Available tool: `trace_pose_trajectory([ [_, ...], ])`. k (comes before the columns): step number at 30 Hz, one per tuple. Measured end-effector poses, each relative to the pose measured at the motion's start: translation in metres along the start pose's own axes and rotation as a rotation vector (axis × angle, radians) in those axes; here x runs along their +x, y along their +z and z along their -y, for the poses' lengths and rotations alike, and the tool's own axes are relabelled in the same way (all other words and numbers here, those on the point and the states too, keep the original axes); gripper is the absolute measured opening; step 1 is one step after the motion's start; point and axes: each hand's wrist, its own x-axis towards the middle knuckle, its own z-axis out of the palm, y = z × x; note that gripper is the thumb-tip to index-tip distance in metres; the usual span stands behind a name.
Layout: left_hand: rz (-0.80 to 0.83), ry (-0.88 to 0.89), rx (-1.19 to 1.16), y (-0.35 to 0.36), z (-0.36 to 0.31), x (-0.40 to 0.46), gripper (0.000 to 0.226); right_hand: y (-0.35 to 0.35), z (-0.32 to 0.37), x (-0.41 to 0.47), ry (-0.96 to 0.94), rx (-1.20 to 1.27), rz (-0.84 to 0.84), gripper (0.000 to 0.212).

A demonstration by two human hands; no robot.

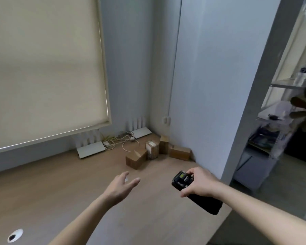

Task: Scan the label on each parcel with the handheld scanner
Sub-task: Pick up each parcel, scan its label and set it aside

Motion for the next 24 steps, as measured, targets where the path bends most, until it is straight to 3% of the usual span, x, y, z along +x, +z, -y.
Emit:
trace_pose_trajectory([
  [7, 0.066, -0.054, -0.007, 0.01, 0.001, 0.149, 0.083, -0.021, 0.007, 0.14, 0.028, 0.004, -0.013, 0.088],
  [14, -0.006, -0.093, 0.007, 0.009, 0.022, 0.254, 0.072, -0.003, 0.022, 0.257, -0.002, 0.001, 0.049, 0.085],
  [24, -0.079, -0.309, -0.096, 0.028, 0.084, 0.379, 0.067, 0.058, 0.042, 0.465, -0.118, -0.079, 0.282, 0.078],
])
